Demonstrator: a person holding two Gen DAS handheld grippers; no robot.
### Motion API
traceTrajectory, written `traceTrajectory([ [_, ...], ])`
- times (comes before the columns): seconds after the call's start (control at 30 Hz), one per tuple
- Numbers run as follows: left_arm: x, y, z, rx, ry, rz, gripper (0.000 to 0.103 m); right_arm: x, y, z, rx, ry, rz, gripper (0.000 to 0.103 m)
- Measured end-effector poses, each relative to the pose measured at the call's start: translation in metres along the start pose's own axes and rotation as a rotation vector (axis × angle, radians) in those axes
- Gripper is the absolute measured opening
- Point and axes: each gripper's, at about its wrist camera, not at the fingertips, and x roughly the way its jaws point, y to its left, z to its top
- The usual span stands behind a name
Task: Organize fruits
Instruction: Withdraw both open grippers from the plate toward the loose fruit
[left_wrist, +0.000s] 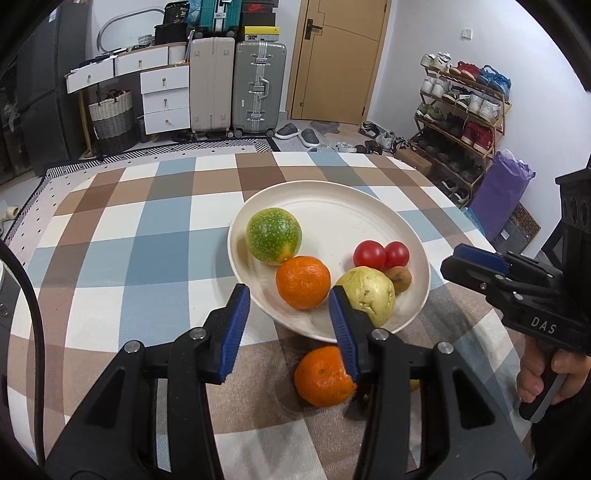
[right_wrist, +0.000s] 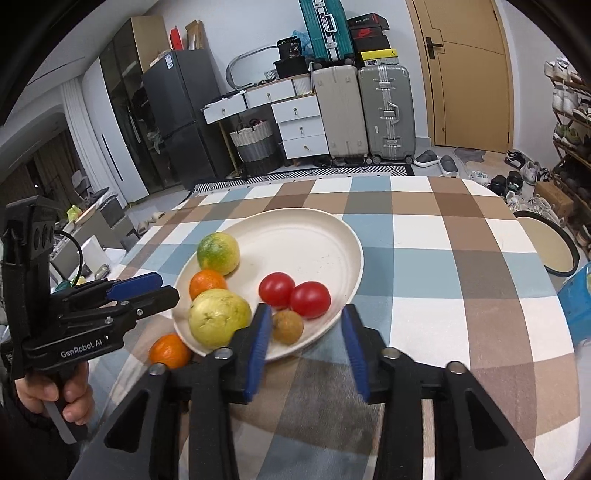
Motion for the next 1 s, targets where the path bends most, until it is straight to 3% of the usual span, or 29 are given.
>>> traceTrajectory([
  [0.07, -0.008, 0.0, -0.004, -0.008, -0.012, 0.008, 0.06, -0.005, 0.002, -0.002, -0.005, -0.006, -0.007, 0.053],
  [0.17, -0.019, 0.0, -0.01, -0.008, -0.028, 0.017, 0.076, -0.011, 0.003, -0.005, -0.001, -0.014, -0.017, 0.075],
  [0.23, -0.025, -0.001, -0.014, -0.009, -0.024, 0.013, 0.082, -0.013, 0.004, -0.007, 0.0, -0.01, -0.006, 0.078],
  [0.37, -0.033, -0.001, -0.022, -0.013, -0.018, 0.005, 0.084, -0.016, 0.007, -0.011, -0.005, -0.005, -0.033, 0.085],
  [0.53, -0.045, -0.003, -0.034, -0.02, -0.025, 0.007, 0.102, -0.02, 0.007, -0.017, 0.002, -0.006, -0.035, 0.094],
  [0.63, -0.049, -0.004, -0.039, -0.015, -0.032, 0.02, 0.102, -0.021, 0.011, -0.021, -0.016, 0.001, -0.034, 0.102],
  [1.0, -0.045, -0.003, -0.051, -0.026, -0.006, 0.018, 0.102, -0.014, 0.03, -0.034, -0.084, 0.066, -0.014, 0.103],
])
